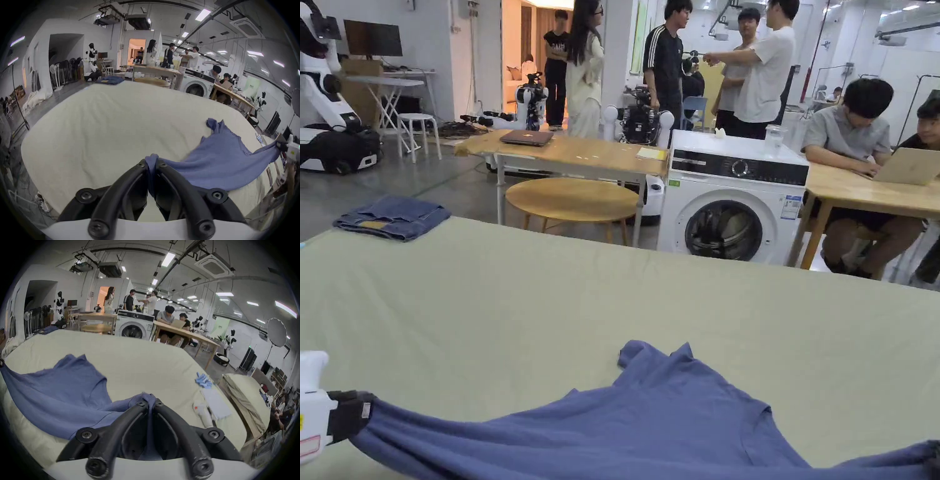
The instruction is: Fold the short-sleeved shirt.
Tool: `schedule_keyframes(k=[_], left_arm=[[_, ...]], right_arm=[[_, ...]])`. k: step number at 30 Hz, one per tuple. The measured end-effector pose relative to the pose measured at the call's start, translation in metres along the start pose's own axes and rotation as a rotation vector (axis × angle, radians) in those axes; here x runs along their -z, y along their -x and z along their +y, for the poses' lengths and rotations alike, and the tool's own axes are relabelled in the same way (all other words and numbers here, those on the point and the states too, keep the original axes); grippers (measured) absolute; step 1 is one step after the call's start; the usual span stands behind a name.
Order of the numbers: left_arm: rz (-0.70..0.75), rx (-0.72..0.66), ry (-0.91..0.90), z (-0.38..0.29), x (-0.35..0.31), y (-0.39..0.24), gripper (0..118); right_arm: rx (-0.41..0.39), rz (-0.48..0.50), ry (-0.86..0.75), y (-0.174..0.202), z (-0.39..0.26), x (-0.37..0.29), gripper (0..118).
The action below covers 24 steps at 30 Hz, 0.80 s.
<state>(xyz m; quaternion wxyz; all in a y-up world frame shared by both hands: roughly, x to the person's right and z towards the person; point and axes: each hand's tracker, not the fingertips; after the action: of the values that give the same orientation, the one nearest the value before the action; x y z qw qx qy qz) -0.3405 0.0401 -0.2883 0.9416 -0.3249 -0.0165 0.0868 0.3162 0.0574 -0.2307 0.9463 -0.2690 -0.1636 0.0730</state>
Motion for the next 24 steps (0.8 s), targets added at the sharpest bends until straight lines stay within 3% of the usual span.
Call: schedule_keyframes(k=[10, 12, 14, 15, 20, 24], left_arm=[[0.043, -0.015, 0.115, -0.035, 0.024, 0.011, 4], [0.049, -0.016, 0.13, -0.034, 0.024, 0.009, 27], [0.106, 0.013, 0.107, -0.032, 0.019, 0.006, 43], [0.097, 0.017, 0.097, -0.03, 0.018, 0.005, 48], [0.038, 0.025, 0.028, -0.024, 0.004, -0.015, 48], [-0.03, 0.061, -0.069, -0.02, -0.003, -0.054, 48]], right_arm=[[0.042, -0.011, 0.093, 0.0, -0.051, 0.018, 4], [0.043, -0.02, 0.092, 0.004, -0.052, 0.015, 13], [0.038, -0.03, 0.07, 0.008, -0.05, 0.01, 44], [0.035, -0.036, 0.057, 0.011, -0.048, 0.007, 53], [0.016, 0.008, -0.048, 0.036, -0.034, -0.006, 56], [0.052, 0.079, -0.158, 0.074, -0.018, -0.018, 56]])
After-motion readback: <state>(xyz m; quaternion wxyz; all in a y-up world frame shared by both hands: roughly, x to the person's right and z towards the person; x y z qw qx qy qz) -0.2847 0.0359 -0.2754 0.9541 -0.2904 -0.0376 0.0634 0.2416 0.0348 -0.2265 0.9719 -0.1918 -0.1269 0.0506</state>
